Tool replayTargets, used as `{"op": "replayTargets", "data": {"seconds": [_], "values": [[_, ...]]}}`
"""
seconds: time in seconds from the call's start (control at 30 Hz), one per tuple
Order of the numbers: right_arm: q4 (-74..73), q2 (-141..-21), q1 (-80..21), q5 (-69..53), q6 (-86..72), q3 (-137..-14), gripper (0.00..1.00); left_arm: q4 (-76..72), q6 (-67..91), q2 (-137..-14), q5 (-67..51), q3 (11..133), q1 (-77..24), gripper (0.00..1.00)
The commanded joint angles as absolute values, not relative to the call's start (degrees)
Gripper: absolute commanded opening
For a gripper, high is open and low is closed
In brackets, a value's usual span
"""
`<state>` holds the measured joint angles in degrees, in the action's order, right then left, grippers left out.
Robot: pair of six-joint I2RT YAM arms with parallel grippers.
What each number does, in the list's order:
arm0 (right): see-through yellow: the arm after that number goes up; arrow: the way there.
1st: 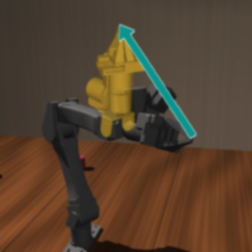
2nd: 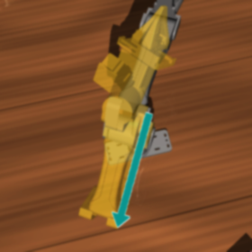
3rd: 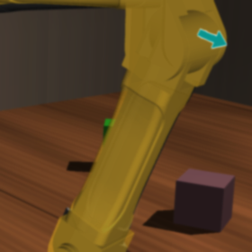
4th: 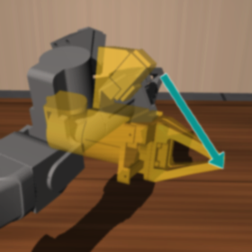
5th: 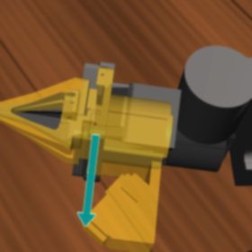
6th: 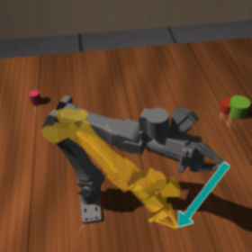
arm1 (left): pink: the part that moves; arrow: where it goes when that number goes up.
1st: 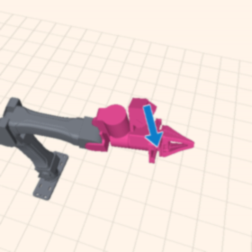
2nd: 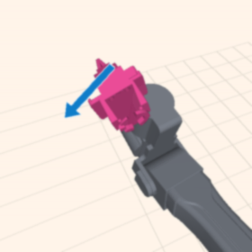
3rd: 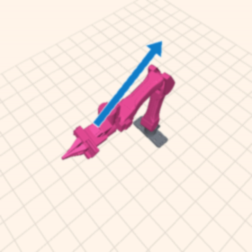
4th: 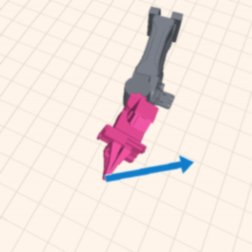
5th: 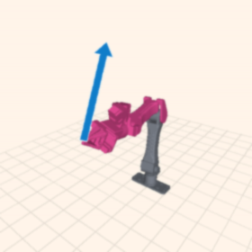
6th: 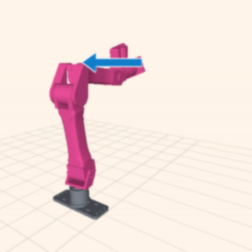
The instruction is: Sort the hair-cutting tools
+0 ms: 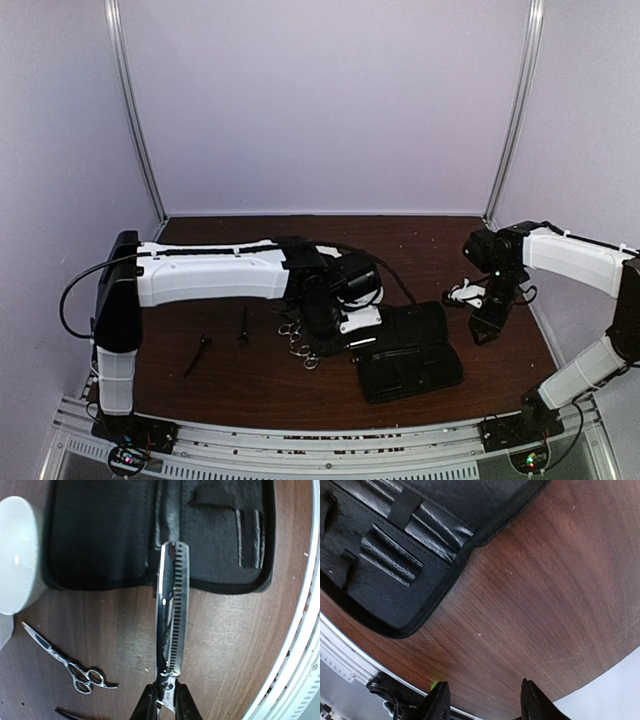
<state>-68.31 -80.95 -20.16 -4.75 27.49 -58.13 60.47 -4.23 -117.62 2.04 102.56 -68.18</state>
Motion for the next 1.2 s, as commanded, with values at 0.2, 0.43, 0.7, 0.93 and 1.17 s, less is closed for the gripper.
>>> {"op": "replayTargets", "data": {"seconds": [0.2, 0.43, 0.7, 0.93, 1.17], "values": [[-64.17, -90.53, -23.68, -0.53, 31.90, -56.82, 0.44, 62.57, -3.73, -114.40, 1.80, 97.32, -69.70, 0.00], [-63.24, -96.73, -29.56, -3.28, 30.04, -58.12, 0.42, 62.54, -3.22, -111.48, 2.43, 94.01, -69.70, 0.00], [-63.19, -101.20, -36.47, -11.20, 28.08, -62.35, 0.41, 62.57, -2.89, -109.09, 4.04, 90.23, -69.70, 0.00], [-62.15, -104.36, -42.26, -15.79, 26.83, -67.96, 0.40, 62.31, -2.31, -107.78, 4.23, 88.44, -69.76, 0.00], [-63.90, -99.33, -42.16, -16.53, 27.41, -69.67, 0.43, 62.41, -1.60, -107.57, 3.07, 87.83, -70.21, 0.00]]}}
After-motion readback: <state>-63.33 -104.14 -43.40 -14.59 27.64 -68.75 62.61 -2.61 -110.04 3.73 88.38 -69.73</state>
